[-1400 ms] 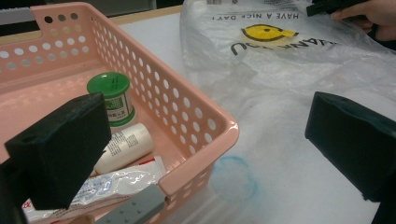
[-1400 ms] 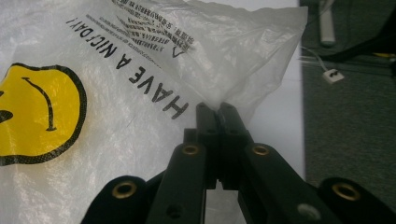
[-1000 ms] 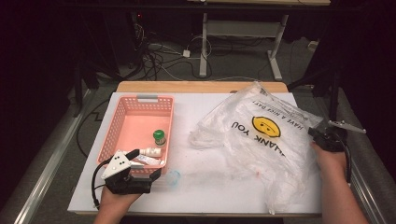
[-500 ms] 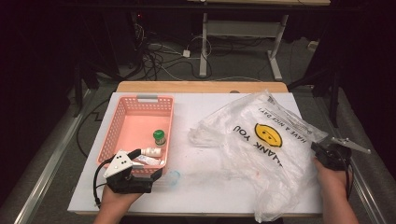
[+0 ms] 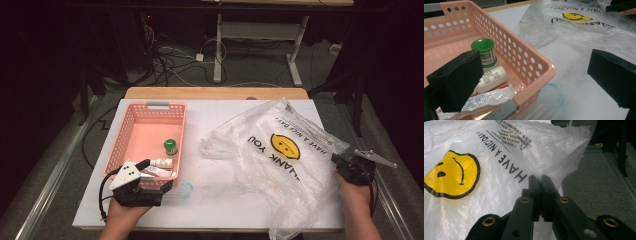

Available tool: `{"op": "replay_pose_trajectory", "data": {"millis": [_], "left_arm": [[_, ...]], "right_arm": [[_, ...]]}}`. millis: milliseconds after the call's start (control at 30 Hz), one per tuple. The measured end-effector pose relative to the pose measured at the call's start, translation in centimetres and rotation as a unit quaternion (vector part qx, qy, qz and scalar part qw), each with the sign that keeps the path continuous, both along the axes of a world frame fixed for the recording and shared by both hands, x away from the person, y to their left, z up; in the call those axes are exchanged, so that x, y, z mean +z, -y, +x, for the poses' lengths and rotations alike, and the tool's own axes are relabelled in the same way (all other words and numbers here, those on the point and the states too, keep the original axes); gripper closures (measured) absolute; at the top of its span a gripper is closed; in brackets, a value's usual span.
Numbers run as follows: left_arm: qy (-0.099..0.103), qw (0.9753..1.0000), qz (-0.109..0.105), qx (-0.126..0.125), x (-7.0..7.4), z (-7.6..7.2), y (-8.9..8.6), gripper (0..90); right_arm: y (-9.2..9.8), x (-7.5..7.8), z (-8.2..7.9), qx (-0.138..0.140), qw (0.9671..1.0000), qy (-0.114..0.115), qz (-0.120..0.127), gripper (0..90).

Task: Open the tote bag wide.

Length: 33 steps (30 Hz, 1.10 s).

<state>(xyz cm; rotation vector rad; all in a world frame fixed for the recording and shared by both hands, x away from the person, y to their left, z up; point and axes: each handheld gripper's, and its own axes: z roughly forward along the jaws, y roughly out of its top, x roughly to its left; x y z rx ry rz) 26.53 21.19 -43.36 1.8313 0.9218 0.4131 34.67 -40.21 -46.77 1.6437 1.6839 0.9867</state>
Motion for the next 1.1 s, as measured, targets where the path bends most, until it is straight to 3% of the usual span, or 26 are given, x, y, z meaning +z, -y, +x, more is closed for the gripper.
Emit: {"op": "replay_pose_trajectory", "data": {"millis": [200, 333, 500, 600, 833, 1100], "left_arm": [[-0.002, 1.0, -0.002, -0.003, 0.0, 0.0, -0.1, 0.0], [-0.003, 1.0, -0.004, -0.005, 0.0, -0.1, -0.1, 0.0], [-0.003, 1.0, -0.004, -0.007, 0.0, -0.1, 0.0, 0.0], [-0.003, 1.0, -0.004, -0.006, 0.1, -0.1, 0.0, 0.0], [-0.002, 1.0, -0.006, -0.006, 0.1, -0.2, -0.1, 0.0], [-0.004, 0.9999, -0.002, -0.01, 0.0, -0.2, 0.0, 0.0]], "right_arm": [[0.7, 0.5, -1.1, 0.033, 0.9993, 0.017, 0.007, 53.2], [1.5, 1.3, -2.5, 0.036, 0.9986, 0.036, 0.008, 39.7], [0.5, 2.7, -4.5, 0.074, 0.9952, 0.064, 0.0, 35.3], [-1.0, 3.1, -5.0, 0.118, 0.9906, 0.07, -0.002, 34.9], [-4.7, 3.3, -4.8, 0.188, 0.9804, 0.058, -0.004, 32.5], [-8.6, 3.1, -4.5, 0.247, 0.9677, 0.049, -0.003, 29.1]]}}
